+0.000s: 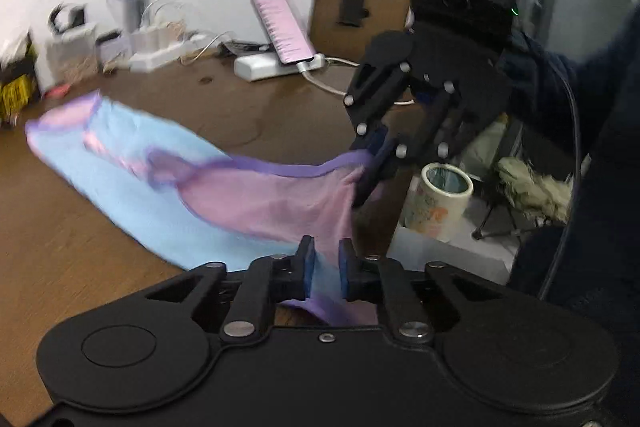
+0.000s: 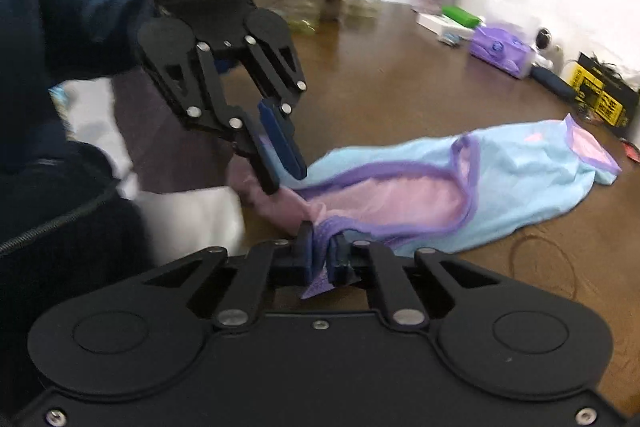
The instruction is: Fold clothes
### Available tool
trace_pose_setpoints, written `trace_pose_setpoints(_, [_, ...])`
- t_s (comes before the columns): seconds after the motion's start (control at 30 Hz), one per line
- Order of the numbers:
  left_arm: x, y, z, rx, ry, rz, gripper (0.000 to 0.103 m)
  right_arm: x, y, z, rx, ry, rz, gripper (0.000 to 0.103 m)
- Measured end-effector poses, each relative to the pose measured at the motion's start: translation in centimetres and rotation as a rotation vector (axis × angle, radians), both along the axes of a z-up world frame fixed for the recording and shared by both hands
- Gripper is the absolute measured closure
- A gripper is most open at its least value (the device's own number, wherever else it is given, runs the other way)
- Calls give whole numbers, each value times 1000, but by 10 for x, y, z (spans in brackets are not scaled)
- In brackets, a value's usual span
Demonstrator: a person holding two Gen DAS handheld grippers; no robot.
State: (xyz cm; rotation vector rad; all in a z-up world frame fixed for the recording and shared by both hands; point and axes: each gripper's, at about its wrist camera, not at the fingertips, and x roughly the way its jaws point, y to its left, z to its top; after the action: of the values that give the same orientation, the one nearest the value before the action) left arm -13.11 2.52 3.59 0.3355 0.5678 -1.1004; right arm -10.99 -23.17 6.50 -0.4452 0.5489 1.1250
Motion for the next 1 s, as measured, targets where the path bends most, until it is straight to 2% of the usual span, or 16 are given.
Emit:
trace_pose_setpoints(0.07, [36,-3,12,-2,-31,44,91,11,-9,14,38,-29,-41,94])
trace_pose_setpoints(0.2, [97,-8,22,14,-62,150,91,64,-16,36,94,-65,-169,94])
trace_pose_setpoints(0.3, [129,-8,29,13,-84,259,90,116,-19,42,133,-23,-281,94])
trace_pose_setpoints(0.37, [144,-4,37,-2,-122,344,85,156,-15,40,154,34,-346,93])
trace_pose_setpoints(0.4, [142,-2,39,-24,-132,365,73,169,-12,38,149,50,-364,93])
trace_pose_setpoints(0.43, [137,-3,41,-45,-132,352,52,187,-5,35,137,70,-395,93])
trace_pose_setpoints(0.47, [130,-6,38,-56,-148,315,42,196,-1,32,124,82,-419,92])
trace_pose_setpoints(0.5, [124,-9,35,-66,-164,279,29,205,5,26,94,97,-439,86])
trace_pose_setpoints(0.53, [116,-12,31,-74,-180,241,27,219,14,16,29,119,-467,75])
trace_pose_setpoints(0.57, [105,-18,24,-59,-214,190,27,224,19,8,-22,124,-476,71])
trace_pose_setpoints(0.67, [90,-29,4,1,-224,123,27,216,21,0,-82,73,-476,55])
trace_pose_setpoints(0.7, [90,-31,-2,8,-209,117,27,207,15,2,-71,51,-470,36])
trace_pose_setpoints(0.73, [90,-33,-8,16,-193,112,27,197,8,4,-56,27,-460,22])
trace_pose_setpoints(0.87, [115,-46,-25,41,-94,137,27,151,-7,13,-21,-63,-360,22])
trace_pose_setpoints(0.93, [131,-50,-30,40,-30,190,33,127,-2,9,-86,-136,-280,22])
trace_pose_setpoints(1.0, [148,-46,-30,-19,73,256,34,107,7,3,-150,-184,-175,23])
